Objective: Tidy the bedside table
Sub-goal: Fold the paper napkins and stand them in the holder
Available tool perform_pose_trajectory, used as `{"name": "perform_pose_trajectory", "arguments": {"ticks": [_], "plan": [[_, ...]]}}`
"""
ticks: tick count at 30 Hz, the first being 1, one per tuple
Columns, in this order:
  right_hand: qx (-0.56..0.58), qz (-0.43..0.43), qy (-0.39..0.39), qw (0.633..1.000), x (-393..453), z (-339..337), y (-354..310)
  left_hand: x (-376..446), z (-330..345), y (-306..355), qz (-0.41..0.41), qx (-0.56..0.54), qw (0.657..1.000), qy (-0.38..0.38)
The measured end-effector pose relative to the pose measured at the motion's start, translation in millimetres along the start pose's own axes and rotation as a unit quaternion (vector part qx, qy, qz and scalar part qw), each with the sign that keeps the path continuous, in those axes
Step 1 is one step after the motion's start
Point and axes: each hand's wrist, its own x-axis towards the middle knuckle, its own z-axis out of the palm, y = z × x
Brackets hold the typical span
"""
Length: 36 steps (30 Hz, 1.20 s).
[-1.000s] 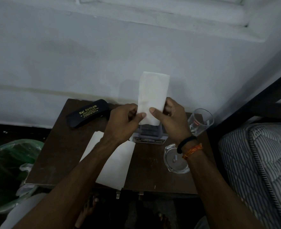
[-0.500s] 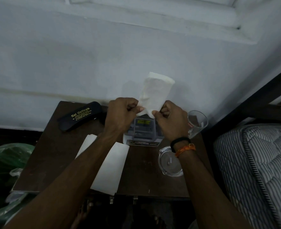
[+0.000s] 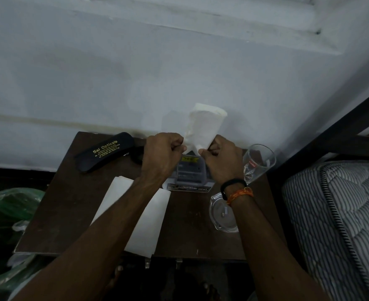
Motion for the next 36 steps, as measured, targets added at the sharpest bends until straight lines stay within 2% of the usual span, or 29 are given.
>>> {"name": "perform_pose_trajectory", "arguments": {"ticks": [6,11,14,17,22,26,33,36], "plan": [[0.019,0.003,0.003,1.000,0.1,-1.3,-5.4,1.6,6.5,-3.5,-0.010,0.023,1.000,-0.007],[-0.035,-0.010,0.002,0.999,-1.1,5.3,-3.0,2.7,5.4,-3.6,0.009,0.073,0.997,0.006],[-0.033,-0.011,0.005,0.999,-1.3,6.1,-2.5,5.5,5.4,-5.9,0.000,0.067,0.998,-0.008],[0.020,-0.002,0.010,1.000,-2.4,1.2,-7.2,6.6,3.5,-5.5,-0.011,0.044,0.999,-0.023],[0.046,-0.009,0.054,0.997,-0.4,-3.7,-12.8,7.5,-1.6,2.4,-0.046,-0.004,0.999,0.014],[0.034,-0.009,0.057,0.998,0.6,-2.5,-10.3,6.9,-0.4,4.4,-0.037,-0.020,0.999,0.019],[0.023,-0.002,0.011,1.000,-1.2,2.4,-3.1,7.3,1.1,-4.8,-0.016,0.025,0.999,-0.016],[0.054,-0.007,0.030,0.998,-1.4,1.6,-7.0,7.6,-0.7,-7.6,-0.015,0.046,0.998,-0.030]]}}
